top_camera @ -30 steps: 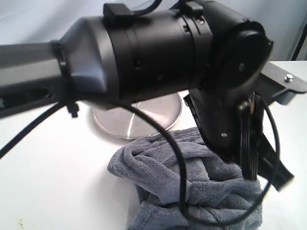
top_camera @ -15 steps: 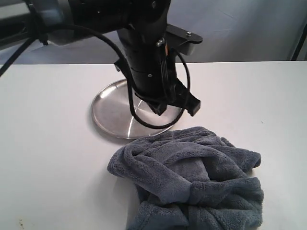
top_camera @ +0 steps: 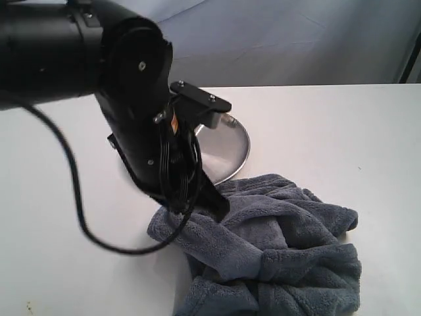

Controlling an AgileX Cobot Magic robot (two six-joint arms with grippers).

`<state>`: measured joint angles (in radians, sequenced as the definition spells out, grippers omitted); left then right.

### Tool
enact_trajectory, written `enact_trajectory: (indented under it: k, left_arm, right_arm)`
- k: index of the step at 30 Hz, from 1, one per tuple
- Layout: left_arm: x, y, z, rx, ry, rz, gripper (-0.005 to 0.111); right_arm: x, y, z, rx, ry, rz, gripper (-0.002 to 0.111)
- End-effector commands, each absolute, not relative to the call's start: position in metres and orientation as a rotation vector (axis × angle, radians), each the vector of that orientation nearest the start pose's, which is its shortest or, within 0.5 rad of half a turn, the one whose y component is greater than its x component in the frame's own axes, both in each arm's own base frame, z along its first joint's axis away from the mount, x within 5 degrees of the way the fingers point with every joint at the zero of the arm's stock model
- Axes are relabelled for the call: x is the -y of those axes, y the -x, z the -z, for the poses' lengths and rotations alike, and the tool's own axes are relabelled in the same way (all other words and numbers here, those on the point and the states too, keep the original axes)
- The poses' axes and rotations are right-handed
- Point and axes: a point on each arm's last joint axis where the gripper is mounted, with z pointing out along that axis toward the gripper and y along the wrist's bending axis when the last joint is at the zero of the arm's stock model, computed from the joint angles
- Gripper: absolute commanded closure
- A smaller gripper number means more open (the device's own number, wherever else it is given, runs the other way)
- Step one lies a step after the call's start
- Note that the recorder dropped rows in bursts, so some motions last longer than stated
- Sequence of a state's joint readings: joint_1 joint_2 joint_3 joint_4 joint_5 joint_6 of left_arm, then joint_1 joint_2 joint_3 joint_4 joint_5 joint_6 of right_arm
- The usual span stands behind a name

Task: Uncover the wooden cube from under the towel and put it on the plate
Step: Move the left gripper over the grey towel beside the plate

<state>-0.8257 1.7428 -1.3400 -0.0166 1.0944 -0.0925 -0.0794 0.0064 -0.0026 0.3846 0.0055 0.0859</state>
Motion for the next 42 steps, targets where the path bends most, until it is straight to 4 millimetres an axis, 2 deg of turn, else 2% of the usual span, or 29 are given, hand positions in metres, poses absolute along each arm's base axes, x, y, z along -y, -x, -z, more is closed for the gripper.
enact_trajectory:
  k: [1,4,5,7,9,11,13,16,17,19,20,23,27,29,33,36,39,42]
  left_arm:
    - [0.266,-0.188,-0.245,-2.714,-1.225,0.206,0.107]
    - [0.284,-0.157,-0.242,-2.689,-1.334,0.21,0.107]
    - [0.298,-0.139,-0.24,-2.656,-1.359,0.246,0.107]
    - [0.318,-0.122,-0.233,-2.571,-1.412,0.317,0.107]
    - [0.332,-0.119,-0.224,-2.599,-1.409,0.366,0.107]
    - [0.347,-0.124,-0.215,-2.64,-1.436,0.325,0.107]
    - [0.363,-0.133,-0.214,-2.601,-1.457,0.287,0.107]
    - [0.384,-0.151,-0.224,-2.552,-1.447,0.253,0.107]
    - [0.387,-0.161,-0.224,-2.588,-1.42,0.237,0.107]
    - [0.389,-0.188,-0.231,-2.64,-1.255,0.238,0.107]
    - [0.388,-0.201,-0.234,-2.638,-1.158,0.248,0.107]
    - [0.379,-0.224,-0.241,-2.646,-1.002,0.246,0.107]
    - [0.356,-0.243,-0.259,-2.663,-0.894,0.223,0.107]
    - [0.342,-0.247,-0.27,-2.679,-0.864,0.208,0.107]
    - [0.317,-0.241,-0.287,-2.656,-0.854,0.179,0.107]
    - [0.297,-0.227,-0.29,-2.658,-0.856,0.16,0.107]
    - [0.28,-0.211,-0.281,-2.685,-0.849,0.208,0.107]
    - [0.265,-0.196,-0.261,-2.685,-0.82,0.276,0.107]
  right_arm:
    - [0.004,-0.056,-0.212,-1.451,-0.411,-0.327,0.105]
    - [0.004,-0.056,-0.212,-1.451,-0.411,-0.327,0.105]
    - [0.004,-0.056,-0.212,-1.451,-0.411,-0.327,0.105]
    - [0.004,-0.056,-0.212,-1.451,-0.411,-0.327,0.105]
    - [0.004,-0.056,-0.212,-1.451,-0.411,-0.327,0.105]
    - [0.004,-0.056,-0.212,-1.451,-0.411,-0.327,0.105]
    - [0.004,-0.056,-0.212,-1.451,-0.411,-0.327,0.105]
    - [0.004,-0.056,-0.212,-1.451,-0.411,-0.327,0.105]
    - [0.004,-0.056,-0.212,-1.451,-0.411,-0.327,0.105]
    - [0.004,-0.056,-0.212,-1.451,-0.411,-0.327,0.105]
    - [0.004,-0.056,-0.212,-1.451,-0.411,-0.327,0.105]
    - [0.004,-0.056,-0.212,-1.451,-0.411,-0.327,0.105]
    - [0.004,-0.056,-0.212,-1.451,-0.411,-0.327,0.105]
    - [0.004,-0.056,-0.212,-1.451,-0.411,-0.327,0.105]
    - [0.004,-0.056,-0.212,-1.451,-0.411,-0.327,0.105]
    - [0.004,-0.056,-0.212,-1.451,-0.411,-0.327,0.105]
    - [0.004,-0.056,-0.212,-1.451,-0.411,-0.327,0.105]
    - [0.004,-0.056,-0.212,-1.451,-0.411,-0.327,0.105]
